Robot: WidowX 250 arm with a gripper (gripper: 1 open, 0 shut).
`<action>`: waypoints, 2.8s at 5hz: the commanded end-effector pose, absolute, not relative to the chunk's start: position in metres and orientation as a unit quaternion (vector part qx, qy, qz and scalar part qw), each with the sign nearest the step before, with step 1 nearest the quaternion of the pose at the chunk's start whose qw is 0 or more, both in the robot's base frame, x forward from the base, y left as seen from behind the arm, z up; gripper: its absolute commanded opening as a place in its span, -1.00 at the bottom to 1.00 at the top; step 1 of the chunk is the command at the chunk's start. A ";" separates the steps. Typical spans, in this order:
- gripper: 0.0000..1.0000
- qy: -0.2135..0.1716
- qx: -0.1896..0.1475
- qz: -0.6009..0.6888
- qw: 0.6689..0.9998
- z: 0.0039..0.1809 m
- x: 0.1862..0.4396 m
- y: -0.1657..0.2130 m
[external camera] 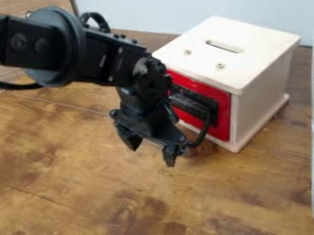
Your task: Close the drawer
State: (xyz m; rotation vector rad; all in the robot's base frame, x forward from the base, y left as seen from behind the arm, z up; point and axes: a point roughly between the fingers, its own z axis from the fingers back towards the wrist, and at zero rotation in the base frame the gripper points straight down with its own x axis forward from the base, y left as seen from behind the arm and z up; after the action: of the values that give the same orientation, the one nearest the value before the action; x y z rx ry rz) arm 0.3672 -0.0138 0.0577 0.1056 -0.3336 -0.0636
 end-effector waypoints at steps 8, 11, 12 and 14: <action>1.00 -0.274 0.040 0.017 0.961 0.068 0.375 -0.004; 1.00 -0.278 0.036 -0.024 0.960 0.066 0.374 -0.007; 1.00 -0.279 0.041 -0.010 0.959 0.072 0.375 -0.002; 1.00 -0.281 0.041 -0.021 0.959 0.069 0.380 -0.001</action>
State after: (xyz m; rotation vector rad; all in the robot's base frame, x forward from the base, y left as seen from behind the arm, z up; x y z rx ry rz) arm 0.3704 -0.0037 0.0480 0.0846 -0.5018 -0.0526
